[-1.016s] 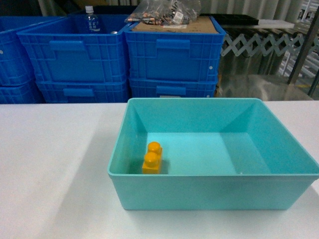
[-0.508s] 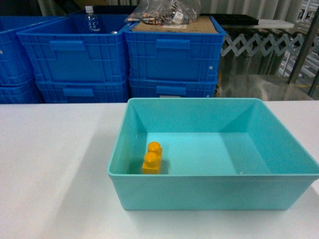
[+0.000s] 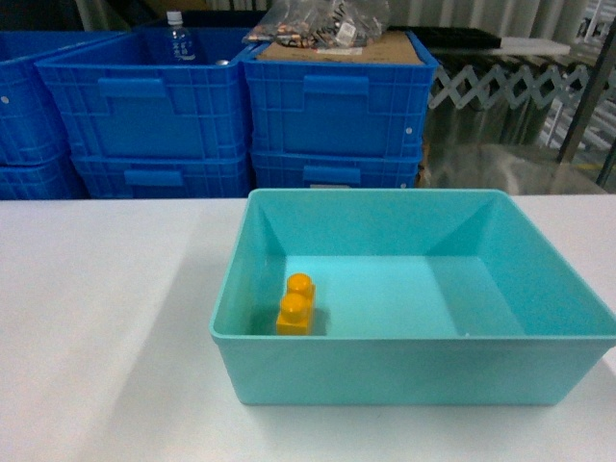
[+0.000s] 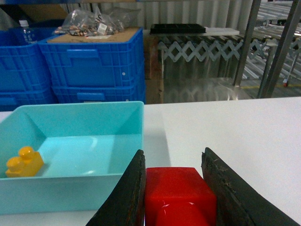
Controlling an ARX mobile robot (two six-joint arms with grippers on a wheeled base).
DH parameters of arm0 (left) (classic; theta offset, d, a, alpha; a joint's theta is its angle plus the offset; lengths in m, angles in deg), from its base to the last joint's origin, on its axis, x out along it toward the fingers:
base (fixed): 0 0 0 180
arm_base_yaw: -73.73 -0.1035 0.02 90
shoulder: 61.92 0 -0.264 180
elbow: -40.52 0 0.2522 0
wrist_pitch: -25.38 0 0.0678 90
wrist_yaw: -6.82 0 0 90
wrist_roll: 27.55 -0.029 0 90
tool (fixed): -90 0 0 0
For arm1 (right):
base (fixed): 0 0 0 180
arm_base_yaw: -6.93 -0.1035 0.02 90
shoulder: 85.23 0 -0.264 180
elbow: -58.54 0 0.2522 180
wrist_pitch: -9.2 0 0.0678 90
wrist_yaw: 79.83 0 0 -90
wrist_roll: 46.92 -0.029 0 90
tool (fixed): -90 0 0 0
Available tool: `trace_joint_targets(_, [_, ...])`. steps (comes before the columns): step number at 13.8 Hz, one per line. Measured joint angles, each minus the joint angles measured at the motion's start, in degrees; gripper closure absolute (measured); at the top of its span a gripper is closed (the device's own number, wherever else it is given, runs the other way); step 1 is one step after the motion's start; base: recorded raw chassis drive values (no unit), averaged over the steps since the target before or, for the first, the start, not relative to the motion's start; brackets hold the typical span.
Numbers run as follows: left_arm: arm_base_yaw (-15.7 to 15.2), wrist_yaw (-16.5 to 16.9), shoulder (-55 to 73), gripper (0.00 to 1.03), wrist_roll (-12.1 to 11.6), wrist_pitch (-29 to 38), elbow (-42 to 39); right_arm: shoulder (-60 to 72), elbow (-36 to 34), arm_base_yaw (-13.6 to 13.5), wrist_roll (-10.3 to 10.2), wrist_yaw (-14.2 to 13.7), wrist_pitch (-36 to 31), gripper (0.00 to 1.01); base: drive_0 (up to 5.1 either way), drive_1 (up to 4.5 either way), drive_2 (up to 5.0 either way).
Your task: Pick red block from blue box to shelf
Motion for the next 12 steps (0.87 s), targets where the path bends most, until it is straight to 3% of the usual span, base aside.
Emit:
trace_joint_targets(7, [0.0, 0.0, 0.0, 0.05, 0.0, 0.0, 0.0, 0.0, 0.0, 0.0, 0.0, 0.0, -0.5, 0.72, 0.0, 0.0, 0.0])
trace_joint_targets(12, [0.0, 0.0, 0.0, 0.05, 0.0, 0.0, 0.0, 0.0, 0.0, 0.0, 0.0, 0.0, -0.5, 0.72, -1.6, -1.64, -1.6])
